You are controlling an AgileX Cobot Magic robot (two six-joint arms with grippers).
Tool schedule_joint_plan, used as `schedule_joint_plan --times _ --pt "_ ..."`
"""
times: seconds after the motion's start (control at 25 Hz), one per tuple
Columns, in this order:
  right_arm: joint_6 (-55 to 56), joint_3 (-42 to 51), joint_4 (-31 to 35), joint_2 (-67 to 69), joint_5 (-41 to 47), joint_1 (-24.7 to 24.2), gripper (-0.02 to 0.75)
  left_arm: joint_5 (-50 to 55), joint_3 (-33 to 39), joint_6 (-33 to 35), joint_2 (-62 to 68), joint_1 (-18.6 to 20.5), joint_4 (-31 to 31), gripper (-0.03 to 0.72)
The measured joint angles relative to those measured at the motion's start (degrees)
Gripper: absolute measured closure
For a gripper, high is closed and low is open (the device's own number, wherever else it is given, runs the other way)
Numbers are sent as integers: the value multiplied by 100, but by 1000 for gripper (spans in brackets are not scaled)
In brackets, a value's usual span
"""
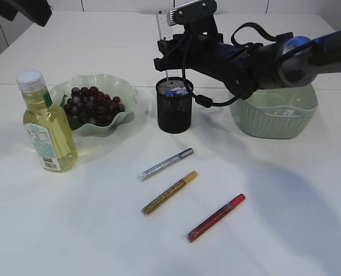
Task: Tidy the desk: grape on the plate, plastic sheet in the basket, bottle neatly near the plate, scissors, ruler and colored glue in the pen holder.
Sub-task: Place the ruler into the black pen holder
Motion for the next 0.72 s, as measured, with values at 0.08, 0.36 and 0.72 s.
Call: schedule_joint_plan --times 0.08,0.36,0.72 --pt "-11 0 9 0 25 -10 438 0 0 0 0 0 0 326" --pt "-9 0 23 0 227 -10 438 0 0 0 0 0 0 326" --pt "190 0 23 3 267 -12 439 0 0 0 0 0 0 326"
